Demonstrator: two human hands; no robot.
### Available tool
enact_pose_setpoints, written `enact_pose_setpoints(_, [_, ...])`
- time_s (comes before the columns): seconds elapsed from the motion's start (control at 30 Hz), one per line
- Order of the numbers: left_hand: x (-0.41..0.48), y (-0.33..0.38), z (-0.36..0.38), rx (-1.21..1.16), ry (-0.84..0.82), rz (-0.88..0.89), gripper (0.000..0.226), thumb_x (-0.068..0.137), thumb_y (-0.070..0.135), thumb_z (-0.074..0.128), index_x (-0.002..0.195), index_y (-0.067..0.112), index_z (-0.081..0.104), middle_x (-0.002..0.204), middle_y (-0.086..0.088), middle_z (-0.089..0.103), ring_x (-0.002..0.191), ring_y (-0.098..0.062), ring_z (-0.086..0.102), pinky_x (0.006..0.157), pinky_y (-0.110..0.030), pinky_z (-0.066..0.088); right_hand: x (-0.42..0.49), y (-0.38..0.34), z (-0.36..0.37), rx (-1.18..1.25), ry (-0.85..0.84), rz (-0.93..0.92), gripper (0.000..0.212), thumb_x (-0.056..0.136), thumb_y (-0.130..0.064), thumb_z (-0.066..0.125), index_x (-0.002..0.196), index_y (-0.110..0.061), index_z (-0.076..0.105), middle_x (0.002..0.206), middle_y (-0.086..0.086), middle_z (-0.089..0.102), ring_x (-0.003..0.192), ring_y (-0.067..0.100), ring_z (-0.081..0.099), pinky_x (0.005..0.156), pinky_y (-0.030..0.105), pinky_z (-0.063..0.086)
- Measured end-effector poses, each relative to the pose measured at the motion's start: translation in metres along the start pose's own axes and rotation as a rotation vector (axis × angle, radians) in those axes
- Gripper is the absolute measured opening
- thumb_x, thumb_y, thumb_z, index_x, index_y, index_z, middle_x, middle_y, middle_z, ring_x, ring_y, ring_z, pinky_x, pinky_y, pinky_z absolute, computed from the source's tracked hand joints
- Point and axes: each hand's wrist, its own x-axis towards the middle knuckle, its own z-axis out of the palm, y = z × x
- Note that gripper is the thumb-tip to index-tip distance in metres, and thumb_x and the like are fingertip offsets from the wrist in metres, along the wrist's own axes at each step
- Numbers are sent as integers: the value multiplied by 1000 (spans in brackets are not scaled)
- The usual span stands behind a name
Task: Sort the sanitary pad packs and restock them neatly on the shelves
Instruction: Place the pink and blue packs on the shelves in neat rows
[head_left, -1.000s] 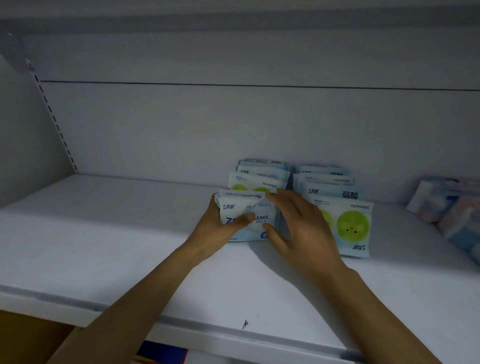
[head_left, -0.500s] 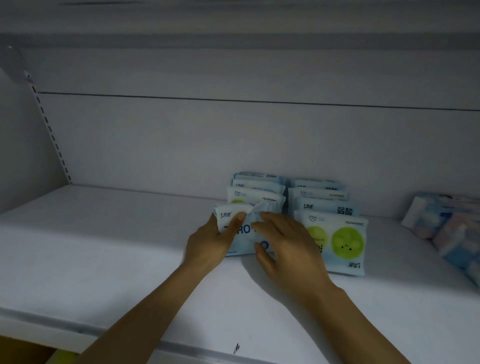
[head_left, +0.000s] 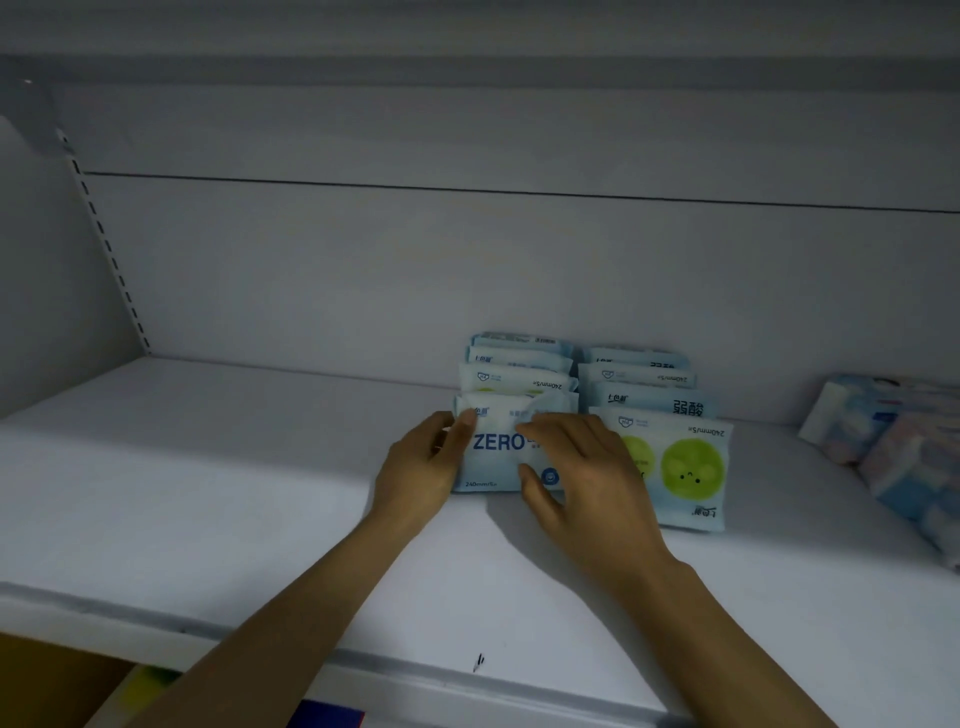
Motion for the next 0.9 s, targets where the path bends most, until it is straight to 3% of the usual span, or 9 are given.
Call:
enact_pose_setpoints(0.07, [2, -3, -1, 26, -19, 13, 33, 96, 51, 43, 71, 32, 53, 71, 15, 61, 68, 0, 58, 54, -13, 37, -1, 1, 0, -19, -2, -9, 32, 76, -19, 65, 108, -13, 66, 107, 2, 66, 98, 21, 58, 80, 34, 52])
enact_pose_setpoints(0.13, [2, -2, -4, -24, -9, -6, 27, 96, 51, 41, 94, 30, 59, 88, 13, 65, 80, 0, 61, 55, -6, 39, -1, 1, 0, -42, 5, -16, 37, 77, -19, 63, 114, -12, 62, 113, 5, 65, 101, 23, 59, 84, 37, 52])
enact_pose_setpoints(0.23, [-7, 1, -16, -107, 35, -22, 31, 99, 45, 38, 118, 26, 53, 116, 2, 63, 102, -14, 60, 72, -15, 40, 1, -4, -3, -79, 0, -47, 42, 83, -25, 56, 123, -12, 57, 124, 9, 62, 108, 26, 58, 91, 39, 48])
enact_pose_setpoints(0.37, [-42, 6, -59, 0, 53, 204, 49, 97, 47, 36, 140, 24, 40, 136, 10, 45, 126, -8, 42, 98, -10, 31, 9, -25, -10, -132, -23, -160, 46, 85, -28, 58, 128, -14, 51, 131, 11, 58, 113, 28, 55, 94, 42, 46])
enact_pose_setpoints(0.5, [-83, 1, -121, 227, 150, 448, 54, 95, 59, 29, 141, 31, 28, 147, 15, 30, 134, 2, 26, 106, -1, 12, 13, -88, -10, -48, 17, -186, 50, 88, -30, 56, 134, -10, 48, 134, 13, 55, 120, 26, 50, 100, 40, 40])
enact_pose_setpoints(0.63, [-142, -22, -182, 313, 182, 408, 59, 90, 69, 26, 139, 36, 28, 151, 14, 28, 136, 3, 24, 107, -4, 14, -8, -172, 5, 68, 10, -210, 53, 87, -29, 60, 135, -9, 46, 134, 13, 54, 120, 24, 48, 103, 36, 34])
enact_pose_setpoints(0.8, [-227, -78, -257, 471, 91, 368, 56, 91, 56, 40, 142, 36, 29, 150, 21, 27, 137, 8, 22, 108, -6, 15, -59, -272, 30, 217, -78, -176, 53, 89, -32, 57, 137, -14, 44, 140, 8, 50, 126, 22, 47, 107, 35, 35])
enact_pose_setpoints(0.9, [-278, -124, -284, 530, 84, 361, 55, 94, 49, 45, 143, 30, 31, 148, 14, 34, 133, 9, 27, 107, -3, 16, -100, -323, 54, 307, -121, -178, 52, 90, -35, 52, 136, -13, 45, 138, 8, 51, 126, 20, 46, 107, 37, 34])
